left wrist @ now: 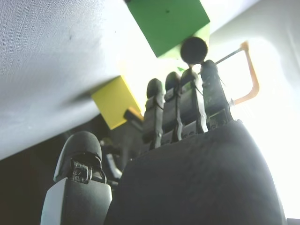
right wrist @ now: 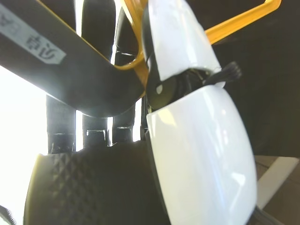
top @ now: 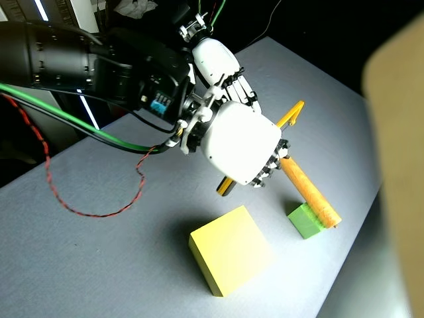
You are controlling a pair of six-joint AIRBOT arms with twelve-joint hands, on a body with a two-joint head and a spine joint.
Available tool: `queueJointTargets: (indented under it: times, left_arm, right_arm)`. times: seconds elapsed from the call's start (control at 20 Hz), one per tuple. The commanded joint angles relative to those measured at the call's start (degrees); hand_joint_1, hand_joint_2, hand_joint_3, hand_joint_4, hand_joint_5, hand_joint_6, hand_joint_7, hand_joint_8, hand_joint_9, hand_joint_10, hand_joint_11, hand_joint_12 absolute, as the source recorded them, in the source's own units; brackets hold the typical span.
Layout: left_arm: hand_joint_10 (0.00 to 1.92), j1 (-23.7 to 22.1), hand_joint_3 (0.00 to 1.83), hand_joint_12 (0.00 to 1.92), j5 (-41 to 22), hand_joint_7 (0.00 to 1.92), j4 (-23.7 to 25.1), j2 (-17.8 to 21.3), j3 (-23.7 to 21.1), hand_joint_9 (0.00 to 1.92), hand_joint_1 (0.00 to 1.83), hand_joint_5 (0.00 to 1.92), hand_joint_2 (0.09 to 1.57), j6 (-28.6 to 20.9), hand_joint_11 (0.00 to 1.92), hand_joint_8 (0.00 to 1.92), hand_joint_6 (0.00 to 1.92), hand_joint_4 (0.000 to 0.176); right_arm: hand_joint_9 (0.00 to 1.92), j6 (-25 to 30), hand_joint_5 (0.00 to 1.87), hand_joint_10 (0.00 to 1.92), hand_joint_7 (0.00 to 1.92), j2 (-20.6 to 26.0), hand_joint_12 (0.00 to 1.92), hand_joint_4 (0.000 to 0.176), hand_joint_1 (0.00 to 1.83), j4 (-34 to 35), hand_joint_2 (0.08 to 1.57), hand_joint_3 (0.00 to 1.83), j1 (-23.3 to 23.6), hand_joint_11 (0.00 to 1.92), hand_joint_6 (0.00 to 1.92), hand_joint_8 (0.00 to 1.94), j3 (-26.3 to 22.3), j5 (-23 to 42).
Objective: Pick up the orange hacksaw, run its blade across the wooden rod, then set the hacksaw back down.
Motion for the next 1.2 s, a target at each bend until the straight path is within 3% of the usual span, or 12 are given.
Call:
queueJointTargets:
  times: [0.0,0.05,0.2,0.3,0.4,0.5,0.7,0.8,0.85,0.95,1.05,1.15]
  left_arm:
    - [0.0,-0.25,0.0,0.31,-1.75,0.19,1.78,-0.05,0.28,0.14,0.0,0.26,1.3,-0.51,0.0,0.0,0.01,0.0]
    - [0.01,-0.25,0.0,0.38,-1.75,0.21,1.78,-0.05,0.28,0.17,0.0,0.28,1.29,-0.51,0.0,0.0,0.01,0.0]
    - [0.0,-0.26,0.0,0.17,-1.75,0.14,1.78,-0.04,0.31,0.1,0.0,0.22,1.28,-0.51,0.0,0.0,0.0,0.0]
    - [0.0,-0.26,0.0,0.19,-1.72,0.14,1.78,-0.05,0.32,0.1,0.0,0.22,1.29,-0.51,0.0,0.0,0.0,0.0]
    - [0.0,-0.2,0.0,0.28,-1.64,0.17,1.78,-0.02,0.36,0.13,0.0,0.24,1.29,-0.51,0.0,0.0,0.0,0.0]
    - [0.0,-0.2,0.0,0.18,-1.63,0.12,1.78,-0.02,0.41,0.09,0.0,0.18,1.29,-0.51,0.0,0.0,0.0,0.0]
    - [0.01,-0.18,0.0,0.32,-1.32,0.18,1.78,0.0,0.54,0.14,0.0,0.26,1.29,-0.51,0.0,0.01,0.01,0.0]
    - [0.0,-0.18,0.0,0.25,-1.32,0.16,1.78,0.01,0.58,0.12,0.0,0.26,1.29,-0.53,0.0,0.0,0.01,0.0]
    - [0.0,-0.18,0.0,0.2,-1.32,0.16,1.78,0.02,0.6,0.11,0.0,0.25,1.29,-0.55,0.0,0.0,0.0,0.0]
    - [0.0,-0.16,0.0,0.3,-1.32,0.19,1.78,0.1,0.57,0.14,0.0,0.26,1.29,-0.59,0.0,0.0,0.0,0.0]
    - [0.0,-0.16,0.0,0.22,-1.32,0.15,1.78,0.11,0.56,0.11,0.0,0.22,1.29,-0.6,0.0,0.0,0.0,0.0]
    - [0.0,-0.12,0.0,0.31,-1.32,0.18,1.78,0.11,0.56,0.14,0.0,0.26,1.29,-0.6,0.0,0.0,0.0,0.0]
  right_arm:
    - [1.13,0.1,1.02,0.85,1.15,1.19,0.78,0.0,1.39,-3.71,1.05,0.0,0.44,1.08,0.91,0.6,-0.97,1.91]
    - [1.12,-0.1,1.01,0.87,1.14,1.84,0.78,0.0,1.39,-3.68,1.05,0.0,0.44,1.07,0.92,0.62,-1.56,1.91]
    - [1.14,-0.81,1.0,0.85,1.13,3.28,0.79,0.0,1.39,-3.67,1.05,0.0,0.56,1.08,0.92,0.64,-2.63,2.18]
    - [1.14,-1.11,1.0,0.85,1.13,2.91,0.79,0.0,1.39,-3.67,1.05,0.0,0.59,1.08,0.91,0.64,-2.43,2.12]
    - [1.13,-1.65,0.99,0.87,1.11,0.71,0.8,0.0,1.39,-3.69,1.05,0.0,0.59,1.07,0.94,0.66,-1.29,2.06]
    - [1.13,-1.79,0.98,0.87,1.11,-1.32,0.8,0.0,1.39,-3.71,1.06,0.0,0.99,1.07,0.94,0.68,0.24,2.07]
    - [1.15,-1.91,1.0,0.83,1.15,-6.61,0.79,0.0,1.39,-3.92,1.04,0.0,2.34,1.07,0.91,0.62,4.58,1.76]
    - [1.13,-1.91,0.99,0.86,1.15,-7.77,0.78,0.0,1.39,-4.51,1.05,0.0,2.48,1.06,0.94,0.62,5.28,1.76]
    - [1.13,-1.92,0.99,0.86,1.15,-7.99,0.78,0.0,1.39,-4.54,1.05,0.0,2.48,1.05,0.92,0.62,5.21,1.72]
    - [1.14,-1.92,0.99,0.86,1.12,-7.82,0.79,0.0,1.39,-4.54,1.05,0.0,2.36,1.06,0.91,0.67,4.86,1.73]
    - [1.15,-2.23,1.0,0.84,1.15,-6.56,0.79,0.0,1.4,-4.53,1.04,0.0,1.86,1.07,0.9,0.63,3.95,1.72]
    - [1.15,-2.74,1.0,0.84,1.15,-4.47,0.79,0.0,1.4,-4.52,1.04,0.0,1.3,1.07,0.89,0.64,2.61,1.53]
